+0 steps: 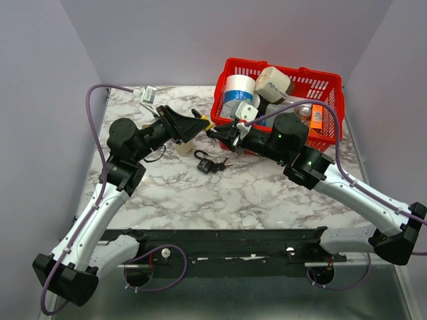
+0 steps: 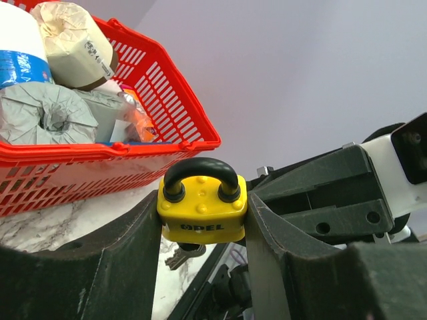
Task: Lock with the key
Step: Lock the lock.
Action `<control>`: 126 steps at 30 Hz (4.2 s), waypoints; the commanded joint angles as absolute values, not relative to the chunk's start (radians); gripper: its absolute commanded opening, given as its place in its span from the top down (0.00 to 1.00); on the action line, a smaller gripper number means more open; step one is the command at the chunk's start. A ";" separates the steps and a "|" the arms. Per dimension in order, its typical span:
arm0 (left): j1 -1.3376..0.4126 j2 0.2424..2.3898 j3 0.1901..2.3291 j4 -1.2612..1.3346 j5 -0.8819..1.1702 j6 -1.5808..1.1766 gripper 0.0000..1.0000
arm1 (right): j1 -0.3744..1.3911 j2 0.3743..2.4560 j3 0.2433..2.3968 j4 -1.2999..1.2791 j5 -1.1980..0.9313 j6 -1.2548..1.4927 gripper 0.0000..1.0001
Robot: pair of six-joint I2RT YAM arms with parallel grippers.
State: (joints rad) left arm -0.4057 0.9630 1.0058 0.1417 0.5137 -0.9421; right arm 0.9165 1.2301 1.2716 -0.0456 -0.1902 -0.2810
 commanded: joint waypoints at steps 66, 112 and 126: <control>-0.324 0.963 0.928 0.331 0.456 -1.141 1.00 | 0.920 1.304 1.367 -0.032 -0.123 -0.181 0.50; -0.318 1.011 1.014 0.245 0.330 -1.253 1.00 | 0.974 1.358 1.296 -0.023 -0.011 -0.417 0.99; -0.276 0.997 0.963 0.353 0.341 -1.229 1.00 | 0.933 1.310 1.368 -0.201 -0.205 -0.051 0.99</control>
State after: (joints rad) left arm -0.2974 1.0210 0.9531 0.2138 0.3950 -1.2114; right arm 0.9340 1.3373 1.3373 -0.0986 -0.0780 -0.1852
